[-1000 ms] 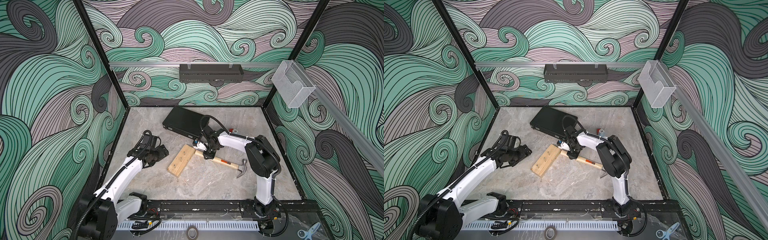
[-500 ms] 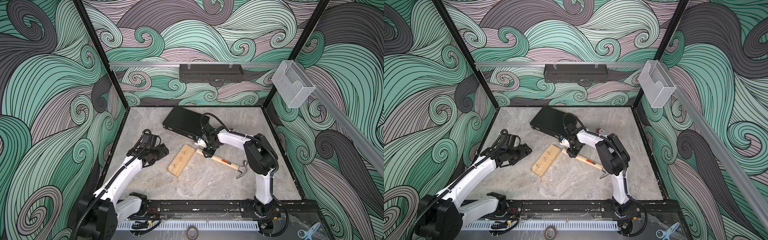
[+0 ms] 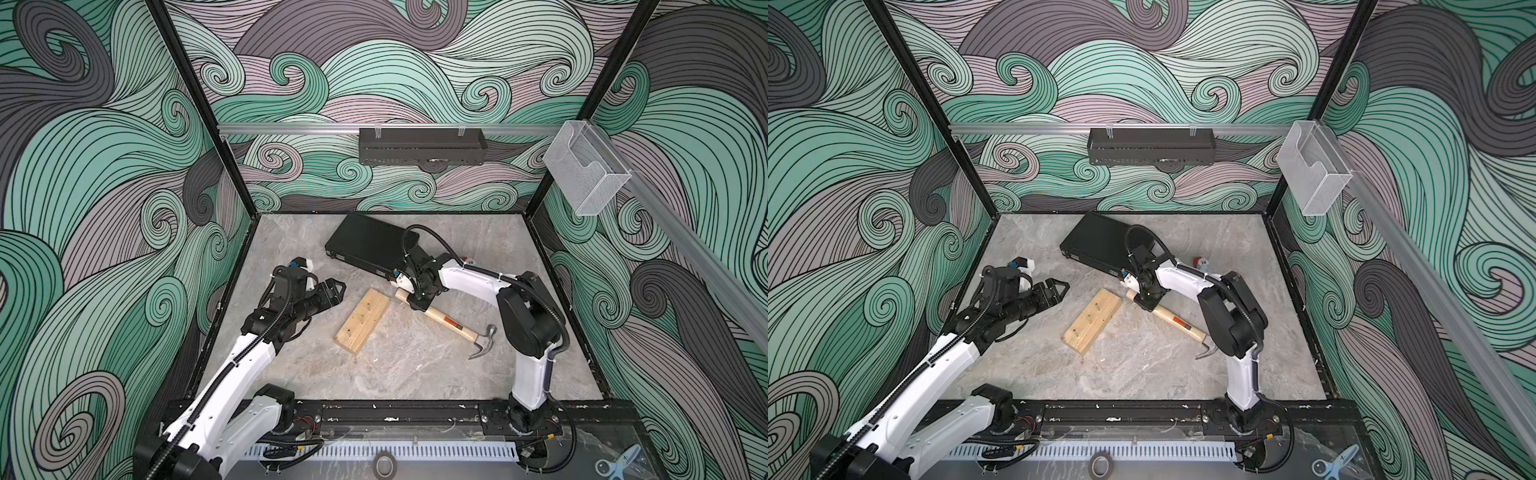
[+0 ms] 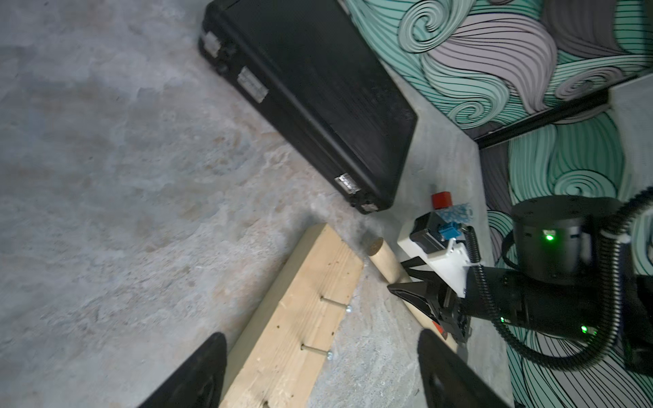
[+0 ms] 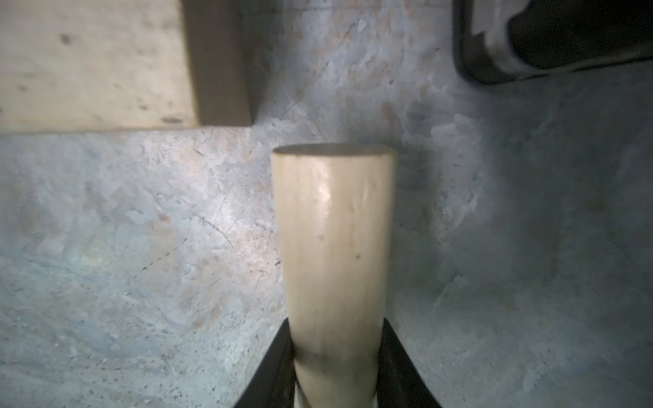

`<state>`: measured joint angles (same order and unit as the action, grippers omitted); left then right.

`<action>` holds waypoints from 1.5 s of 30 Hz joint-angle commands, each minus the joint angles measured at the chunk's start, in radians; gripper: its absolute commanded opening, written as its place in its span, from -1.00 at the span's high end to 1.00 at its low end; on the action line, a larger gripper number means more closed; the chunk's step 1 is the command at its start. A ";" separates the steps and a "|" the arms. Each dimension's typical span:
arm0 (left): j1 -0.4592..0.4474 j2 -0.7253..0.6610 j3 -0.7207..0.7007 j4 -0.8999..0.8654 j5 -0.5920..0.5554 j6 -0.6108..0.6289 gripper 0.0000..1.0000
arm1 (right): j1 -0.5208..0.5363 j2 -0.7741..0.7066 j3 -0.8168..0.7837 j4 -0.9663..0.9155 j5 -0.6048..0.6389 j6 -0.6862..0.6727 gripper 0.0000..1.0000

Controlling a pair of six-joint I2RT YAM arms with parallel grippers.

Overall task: Use a claw hammer to pull out a nail
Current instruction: Pick up the hammer at the center of the board.

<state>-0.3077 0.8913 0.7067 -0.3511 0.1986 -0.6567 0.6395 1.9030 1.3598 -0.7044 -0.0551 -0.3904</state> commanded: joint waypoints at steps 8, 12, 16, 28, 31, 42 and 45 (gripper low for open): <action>-0.241 -0.074 -0.046 0.324 -0.012 0.226 -0.33 | -0.014 -0.341 -0.113 0.085 -0.018 0.169 0.52; -0.345 -0.044 -0.077 0.432 -0.052 0.299 -0.20 | -0.019 -0.453 -0.152 0.101 -0.008 0.209 0.52; -0.478 0.019 -0.088 0.518 -0.138 0.425 -0.15 | -0.019 -0.547 -0.182 0.124 0.008 0.259 0.53; -0.634 0.290 -0.044 0.712 -0.132 0.664 -0.22 | -0.017 -0.803 -0.338 0.256 0.020 0.394 0.52; -0.656 0.342 -0.011 0.738 -0.113 0.694 -0.26 | -0.011 -0.831 -0.350 0.267 0.025 0.413 0.53; -0.699 0.457 0.001 0.888 -0.165 0.678 -0.43 | 0.010 -0.878 -0.366 0.306 0.066 0.464 0.53; -0.702 0.452 -0.038 0.965 -0.198 0.667 -0.46 | 0.017 -0.887 -0.370 0.322 0.076 0.477 0.53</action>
<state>-1.0008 1.3460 0.6788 0.4957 0.0410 0.0116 0.6483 1.0435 0.9829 -0.4732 -0.0017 0.0525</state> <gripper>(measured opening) 0.728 0.320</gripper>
